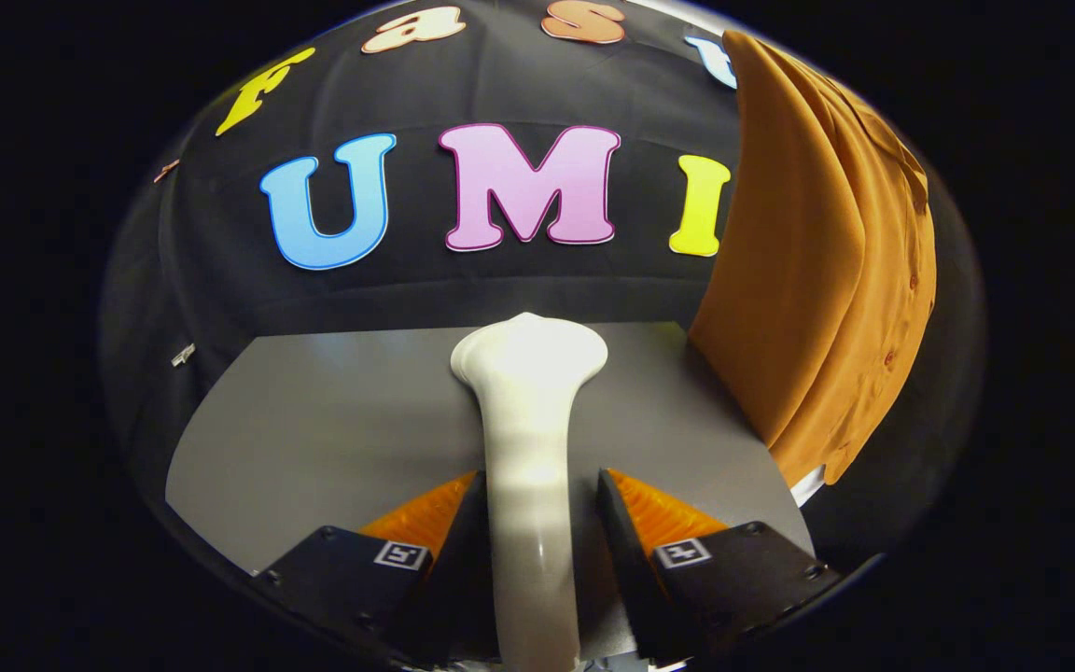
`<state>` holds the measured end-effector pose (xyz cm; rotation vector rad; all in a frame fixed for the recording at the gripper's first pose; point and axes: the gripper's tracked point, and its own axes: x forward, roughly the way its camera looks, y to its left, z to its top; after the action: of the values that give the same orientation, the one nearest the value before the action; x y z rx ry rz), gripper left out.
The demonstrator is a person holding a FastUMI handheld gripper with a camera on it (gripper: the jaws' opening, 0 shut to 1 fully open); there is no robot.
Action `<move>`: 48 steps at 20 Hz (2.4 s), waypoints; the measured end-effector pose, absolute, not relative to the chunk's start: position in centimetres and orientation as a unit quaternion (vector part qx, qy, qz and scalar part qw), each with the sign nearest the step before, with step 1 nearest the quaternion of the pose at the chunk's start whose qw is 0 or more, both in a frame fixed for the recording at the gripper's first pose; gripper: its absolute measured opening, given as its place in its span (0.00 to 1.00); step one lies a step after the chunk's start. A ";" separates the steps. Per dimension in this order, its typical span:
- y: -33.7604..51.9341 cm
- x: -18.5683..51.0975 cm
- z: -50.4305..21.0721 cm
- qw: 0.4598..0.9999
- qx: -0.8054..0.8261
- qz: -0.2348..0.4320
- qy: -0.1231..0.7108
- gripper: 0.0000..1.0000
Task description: Iron the clothes twice with a garment steamer, once on the left side and once on the right side.
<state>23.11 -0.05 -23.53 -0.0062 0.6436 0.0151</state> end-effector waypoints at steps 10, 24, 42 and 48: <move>0.5 22.8 -22.8 0.952 0.003 0.036 0.304 0.38; -0.9 15.6 -14.7 0.977 0.032 0.033 0.209 0.38; -15.8 5.1 -7.7 0.984 0.056 -0.120 0.116 0.37; -21.6 10.2 -7.9 0.986 0.070 -0.102 0.115 0.37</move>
<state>10.20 -21.63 -7.91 0.1413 0.2312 -0.2057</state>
